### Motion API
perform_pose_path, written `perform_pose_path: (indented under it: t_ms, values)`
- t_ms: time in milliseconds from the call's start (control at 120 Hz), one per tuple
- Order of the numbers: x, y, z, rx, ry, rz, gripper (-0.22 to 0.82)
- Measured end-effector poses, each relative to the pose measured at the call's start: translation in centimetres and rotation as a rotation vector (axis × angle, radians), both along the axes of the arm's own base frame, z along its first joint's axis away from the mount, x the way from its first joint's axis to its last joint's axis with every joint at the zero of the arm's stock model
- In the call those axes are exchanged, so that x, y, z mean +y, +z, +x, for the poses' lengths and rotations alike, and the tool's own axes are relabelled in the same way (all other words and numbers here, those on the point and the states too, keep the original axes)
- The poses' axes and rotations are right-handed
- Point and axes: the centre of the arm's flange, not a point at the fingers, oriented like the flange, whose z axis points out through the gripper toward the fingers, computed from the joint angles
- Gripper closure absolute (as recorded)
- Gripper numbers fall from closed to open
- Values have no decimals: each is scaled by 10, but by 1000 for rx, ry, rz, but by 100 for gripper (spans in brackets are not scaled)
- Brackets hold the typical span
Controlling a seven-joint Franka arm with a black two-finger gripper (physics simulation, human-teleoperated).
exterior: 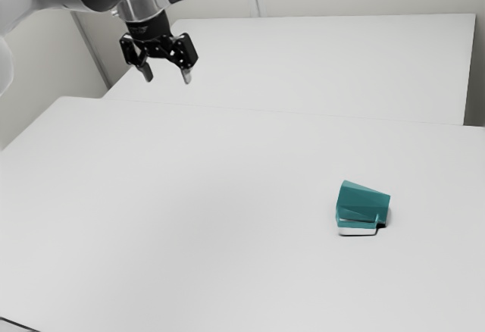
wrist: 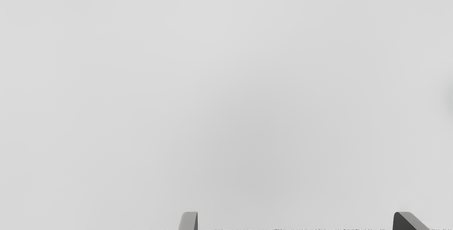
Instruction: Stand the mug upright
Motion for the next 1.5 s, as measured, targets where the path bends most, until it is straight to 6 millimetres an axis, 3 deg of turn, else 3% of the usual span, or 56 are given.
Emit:
perform_pose_path:
  t_ms: [292, 433, 500, 767, 1008, 1117, 1225, 1500]
  values:
    - [18, -2, 2, 8, 14, -2, 0]
    - [9, -9, 4, 12, 1, -69, 0]
    - [1, -21, 0, 29, -3, -111, 0]
    - [-53, -104, 5, 57, 4, -351, 0]
    - [-135, -200, 4, 25, 1, -529, 0]
    - [-160, -229, 3, -11, 16, -584, 0]
    - [-174, -256, 4, -15, 68, -665, 0]
    - [-187, -310, 22, -28, 110, -787, 0]
